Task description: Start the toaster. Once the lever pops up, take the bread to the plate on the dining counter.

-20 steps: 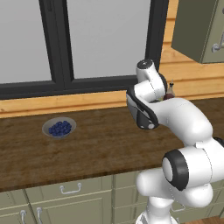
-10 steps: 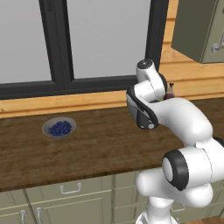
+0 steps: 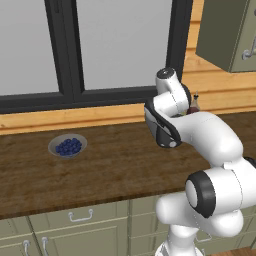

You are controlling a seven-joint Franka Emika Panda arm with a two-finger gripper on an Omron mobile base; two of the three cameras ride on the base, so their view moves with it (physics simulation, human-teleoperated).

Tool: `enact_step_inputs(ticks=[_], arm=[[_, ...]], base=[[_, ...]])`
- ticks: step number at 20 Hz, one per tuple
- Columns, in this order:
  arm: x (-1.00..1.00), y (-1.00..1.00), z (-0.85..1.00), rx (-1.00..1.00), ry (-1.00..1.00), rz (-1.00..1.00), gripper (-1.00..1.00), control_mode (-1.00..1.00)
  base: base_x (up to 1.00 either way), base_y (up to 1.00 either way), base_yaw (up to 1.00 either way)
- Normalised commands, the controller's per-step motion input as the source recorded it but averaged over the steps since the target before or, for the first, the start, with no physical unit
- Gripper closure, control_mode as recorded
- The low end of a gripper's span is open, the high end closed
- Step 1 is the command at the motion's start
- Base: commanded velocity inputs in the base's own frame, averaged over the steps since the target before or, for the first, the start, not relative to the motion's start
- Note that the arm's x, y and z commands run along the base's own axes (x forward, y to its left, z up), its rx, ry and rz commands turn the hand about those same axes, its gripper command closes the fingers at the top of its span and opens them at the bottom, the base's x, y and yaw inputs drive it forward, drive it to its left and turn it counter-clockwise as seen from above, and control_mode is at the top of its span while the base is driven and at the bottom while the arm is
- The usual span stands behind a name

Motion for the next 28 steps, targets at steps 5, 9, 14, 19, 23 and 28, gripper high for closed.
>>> enact_step_inputs(ticks=[5,9,14,19,23,28], arm=[[0.0,0.0,0.0,0.0,0.0,0.0,-1.0,-1.0],[0.0,0.0,0.0,0.0,0.0,0.0,-1.0,-1.0],[0.0,0.0,0.0,0.0,0.0,0.0,-1.0,-1.0],[0.0,0.0,0.0,0.0,0.0,0.0,-1.0,-1.0],[0.0,0.0,0.0,0.0,0.0,0.0,-1.0,-1.0],[0.0,0.0,0.0,0.0,0.0,0.0,-1.0,-1.0]], base=[[0.0,0.0,0.0],[0.0,0.0,0.0],[0.0,0.0,0.0],[0.0,0.0,0.0],[0.0,0.0,0.0],[0.0,0.0,0.0]])
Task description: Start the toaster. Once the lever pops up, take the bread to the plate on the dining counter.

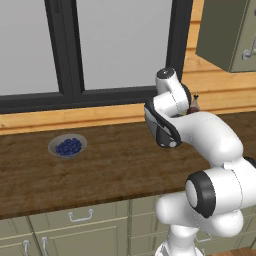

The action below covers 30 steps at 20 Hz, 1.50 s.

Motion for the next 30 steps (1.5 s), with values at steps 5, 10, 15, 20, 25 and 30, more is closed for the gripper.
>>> enact_step_inputs(ticks=[5,10,15,20,25,30], arm=[[0.0,0.0,0.0,0.0,0.0,0.0,-1.0,-1.0],[0.0,0.0,0.0,0.0,0.0,0.0,-1.0,-1.0],[0.0,0.0,0.0,0.0,0.0,0.0,-1.0,-1.0],[0.0,0.0,0.0,0.0,0.0,0.0,-1.0,-1.0],[0.0,0.0,0.0,0.0,0.0,0.0,-1.0,-1.0],[0.0,0.0,0.0,0.0,0.0,0.0,-1.0,-1.0]], base=[[0.0,0.0,0.0],[0.0,0.0,0.0],[0.0,0.0,0.0],[0.0,0.0,0.0],[0.0,0.0,0.0],[0.0,0.0,0.0]])
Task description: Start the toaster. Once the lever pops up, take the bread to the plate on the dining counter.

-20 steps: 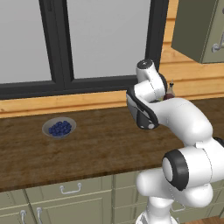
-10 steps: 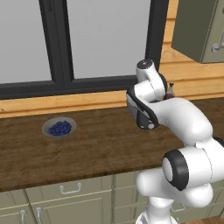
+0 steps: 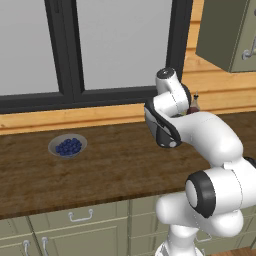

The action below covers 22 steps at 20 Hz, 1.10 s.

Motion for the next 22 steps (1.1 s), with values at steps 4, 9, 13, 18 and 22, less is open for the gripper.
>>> enact_step_inputs(ticks=[4,9,13,18,22], arm=[[0.0,0.0,0.0,0.0,0.0,0.0,-1.0,-1.0],[0.0,0.0,0.0,0.0,0.0,0.0,-1.0,-1.0],[0.0,0.0,0.0,0.0,0.0,0.0,-1.0,-1.0],[0.0,0.0,0.0,0.0,0.0,0.0,-1.0,-1.0],[0.0,0.0,0.0,0.0,0.0,0.0,-1.0,-1.0]], base=[[0.0,0.0,0.0],[0.0,0.0,0.0],[0.0,0.0,0.0],[0.0,0.0,0.0],[0.0,0.0,0.0]])
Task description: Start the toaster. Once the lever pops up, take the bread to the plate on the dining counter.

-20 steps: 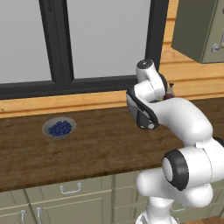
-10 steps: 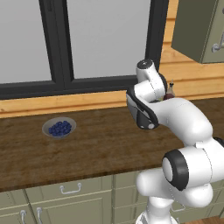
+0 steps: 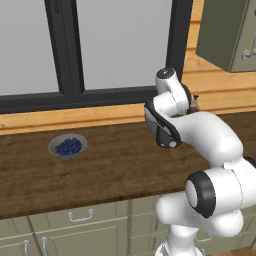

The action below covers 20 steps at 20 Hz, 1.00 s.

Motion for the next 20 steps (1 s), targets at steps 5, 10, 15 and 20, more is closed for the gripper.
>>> enact_step_inputs(ticks=[5,10,15,20], arm=[[0.0,0.0,0.0,0.0,0.0,0.0,-1.0,-1.0],[0.0,0.0,0.0,0.0,0.0,0.0,-1.0,-1.0],[0.0,0.0,0.0,0.0,0.0,0.0,-1.0,-1.0],[0.0,0.0,0.0,0.0,0.0,0.0,-1.0,-1.0]], base=[[0.0,0.0,0.0],[0.0,0.0,0.0],[0.0,0.0,0.0],[0.0,0.0,0.0]])
